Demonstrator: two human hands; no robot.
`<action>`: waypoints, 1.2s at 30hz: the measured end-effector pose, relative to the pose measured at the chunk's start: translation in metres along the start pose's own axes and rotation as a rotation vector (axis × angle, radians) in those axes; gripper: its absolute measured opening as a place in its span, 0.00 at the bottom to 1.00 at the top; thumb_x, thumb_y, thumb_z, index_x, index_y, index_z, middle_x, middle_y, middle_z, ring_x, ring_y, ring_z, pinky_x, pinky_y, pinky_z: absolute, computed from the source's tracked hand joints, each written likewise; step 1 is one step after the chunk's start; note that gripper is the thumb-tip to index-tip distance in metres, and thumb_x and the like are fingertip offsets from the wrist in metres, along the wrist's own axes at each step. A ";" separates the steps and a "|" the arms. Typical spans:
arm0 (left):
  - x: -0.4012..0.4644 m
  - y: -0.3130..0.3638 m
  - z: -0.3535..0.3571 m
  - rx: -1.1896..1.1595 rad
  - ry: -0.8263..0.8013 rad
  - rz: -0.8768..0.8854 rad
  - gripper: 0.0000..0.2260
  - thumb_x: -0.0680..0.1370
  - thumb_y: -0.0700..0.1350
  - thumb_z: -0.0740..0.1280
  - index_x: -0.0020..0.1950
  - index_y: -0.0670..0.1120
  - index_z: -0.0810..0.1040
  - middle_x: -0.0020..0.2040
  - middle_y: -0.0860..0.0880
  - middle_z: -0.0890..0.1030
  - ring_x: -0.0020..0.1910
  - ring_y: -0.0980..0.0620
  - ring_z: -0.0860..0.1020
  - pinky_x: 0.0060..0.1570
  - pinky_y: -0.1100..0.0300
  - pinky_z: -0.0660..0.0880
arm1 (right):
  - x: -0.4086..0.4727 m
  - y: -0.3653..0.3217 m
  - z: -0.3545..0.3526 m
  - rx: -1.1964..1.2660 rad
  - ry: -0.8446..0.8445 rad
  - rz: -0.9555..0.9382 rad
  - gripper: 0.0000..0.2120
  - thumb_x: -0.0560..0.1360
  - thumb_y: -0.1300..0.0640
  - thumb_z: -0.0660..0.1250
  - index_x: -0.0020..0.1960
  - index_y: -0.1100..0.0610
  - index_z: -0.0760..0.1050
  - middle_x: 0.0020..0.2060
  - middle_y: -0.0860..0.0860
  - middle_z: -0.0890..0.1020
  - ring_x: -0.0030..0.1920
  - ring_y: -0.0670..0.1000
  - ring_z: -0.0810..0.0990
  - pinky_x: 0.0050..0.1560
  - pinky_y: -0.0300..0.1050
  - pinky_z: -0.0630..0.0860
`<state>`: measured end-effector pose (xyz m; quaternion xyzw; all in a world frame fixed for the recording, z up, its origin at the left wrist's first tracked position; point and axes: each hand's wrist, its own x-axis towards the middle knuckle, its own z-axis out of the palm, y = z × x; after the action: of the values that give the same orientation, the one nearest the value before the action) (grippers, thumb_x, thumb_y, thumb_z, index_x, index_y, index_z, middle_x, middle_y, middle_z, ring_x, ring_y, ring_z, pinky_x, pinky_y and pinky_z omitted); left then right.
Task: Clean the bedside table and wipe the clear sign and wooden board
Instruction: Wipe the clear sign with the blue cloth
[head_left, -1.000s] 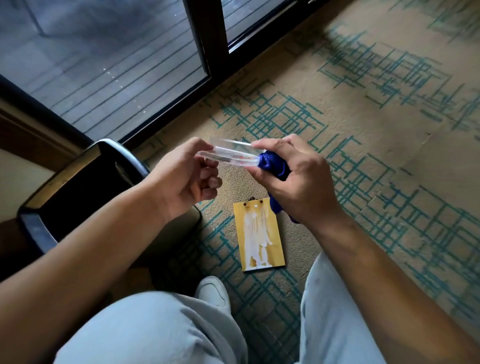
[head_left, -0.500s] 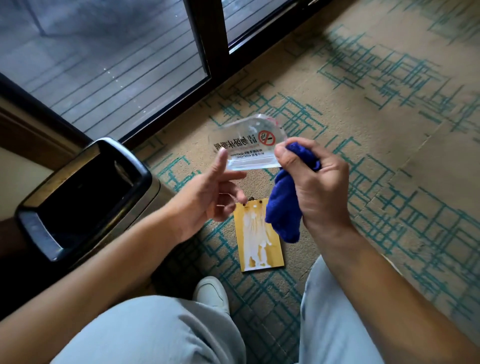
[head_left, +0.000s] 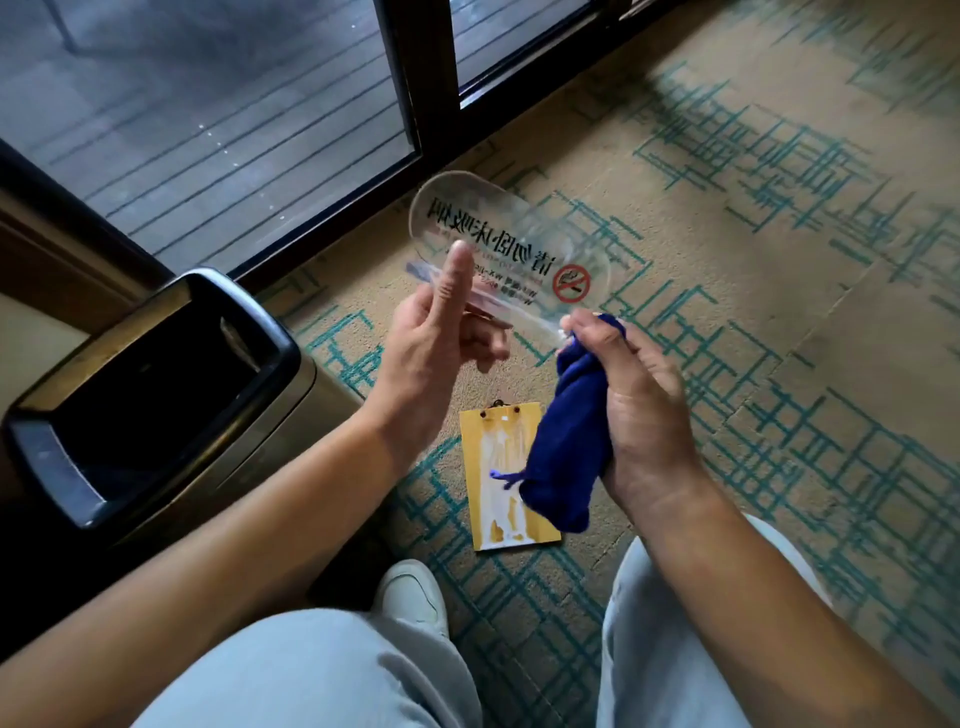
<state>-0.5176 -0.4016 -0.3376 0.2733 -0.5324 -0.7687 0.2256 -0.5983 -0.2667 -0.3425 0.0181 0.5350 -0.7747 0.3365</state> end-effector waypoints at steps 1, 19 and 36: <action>0.000 0.002 -0.003 0.079 0.023 0.061 0.24 0.78 0.63 0.61 0.47 0.41 0.78 0.35 0.39 0.77 0.28 0.47 0.73 0.28 0.59 0.69 | 0.002 -0.002 -0.002 -0.058 -0.007 -0.027 0.06 0.76 0.53 0.69 0.44 0.56 0.80 0.36 0.57 0.80 0.34 0.51 0.78 0.39 0.44 0.75; 0.020 0.006 -0.029 0.612 0.217 0.066 0.30 0.79 0.66 0.52 0.27 0.48 0.75 0.23 0.52 0.75 0.23 0.53 0.72 0.32 0.57 0.68 | 0.029 -0.039 0.008 -1.143 -0.467 -0.747 0.13 0.74 0.51 0.72 0.59 0.51 0.82 0.50 0.50 0.77 0.47 0.49 0.80 0.50 0.49 0.79; 0.024 0.008 -0.025 0.405 0.003 -0.018 0.28 0.84 0.63 0.47 0.49 0.52 0.83 0.46 0.43 0.87 0.47 0.38 0.85 0.48 0.40 0.81 | 0.011 -0.026 -0.002 -0.921 -0.648 -0.128 0.16 0.80 0.48 0.66 0.39 0.57 0.79 0.30 0.45 0.78 0.32 0.42 0.76 0.39 0.40 0.72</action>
<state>-0.5184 -0.4366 -0.3419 0.3189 -0.6734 -0.6475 0.1597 -0.6216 -0.2658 -0.3269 -0.4017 0.6873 -0.4462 0.4089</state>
